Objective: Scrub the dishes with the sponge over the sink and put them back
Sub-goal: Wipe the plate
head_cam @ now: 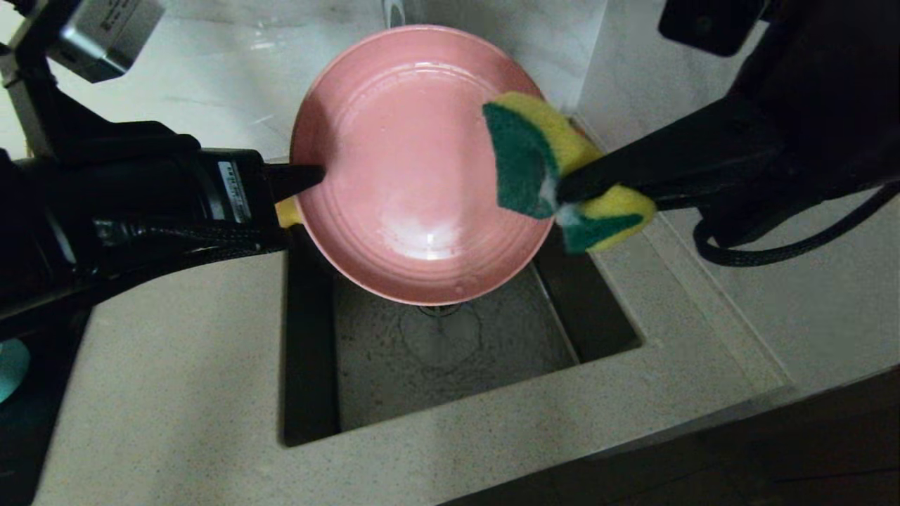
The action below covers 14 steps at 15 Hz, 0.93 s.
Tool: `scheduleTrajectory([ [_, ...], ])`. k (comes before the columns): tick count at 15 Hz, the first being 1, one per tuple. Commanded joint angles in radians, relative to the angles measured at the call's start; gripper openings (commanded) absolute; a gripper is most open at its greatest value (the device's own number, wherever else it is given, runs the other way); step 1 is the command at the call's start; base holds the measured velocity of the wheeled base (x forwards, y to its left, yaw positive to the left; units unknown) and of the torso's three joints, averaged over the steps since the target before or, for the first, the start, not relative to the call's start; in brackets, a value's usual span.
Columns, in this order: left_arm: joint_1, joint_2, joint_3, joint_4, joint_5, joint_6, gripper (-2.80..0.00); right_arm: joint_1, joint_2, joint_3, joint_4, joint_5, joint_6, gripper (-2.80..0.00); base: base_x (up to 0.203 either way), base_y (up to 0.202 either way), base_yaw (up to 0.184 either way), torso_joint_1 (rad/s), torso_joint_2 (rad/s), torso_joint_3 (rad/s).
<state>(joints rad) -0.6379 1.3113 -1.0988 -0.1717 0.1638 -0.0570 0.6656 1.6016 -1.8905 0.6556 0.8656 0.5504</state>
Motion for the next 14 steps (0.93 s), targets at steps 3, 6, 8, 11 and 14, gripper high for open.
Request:
scheduleTrajectory([
  [3,-0.012,0.061,-0.029,-0.02,0.005,-0.003,-2.8,0.076,0.124,-0.039,0.001,-0.05,0.011,-2.8,0.0,0.0,0.0,0.0,0.0,0.0],
  [6,-0.019,0.079,-0.026,-0.041,0.006,-0.004,-2.8,0.091,0.161,-0.042,-0.011,-0.06,0.013,-2.8,0.0,0.0,0.0,0.0,0.0,0.0],
  [8,-0.028,0.081,-0.02,-0.042,0.006,-0.006,-2.8,0.1,0.17,-0.042,-0.013,-0.06,0.013,-2.8,0.0,0.0,0.0,0.0,0.0,0.0],
  [11,-0.038,0.088,-0.019,-0.043,0.015,-0.011,-2.8,0.113,0.196,-0.042,-0.018,-0.074,0.013,-2.8,0.0,0.0,0.0,0.0,0.0,0.0],
  [14,-0.055,0.076,0.002,-0.043,0.019,-0.02,-2.8,0.112,0.221,-0.042,-0.039,-0.12,0.013,-2.8,0.0,0.0,0.0,0.0,0.0,0.0],
])
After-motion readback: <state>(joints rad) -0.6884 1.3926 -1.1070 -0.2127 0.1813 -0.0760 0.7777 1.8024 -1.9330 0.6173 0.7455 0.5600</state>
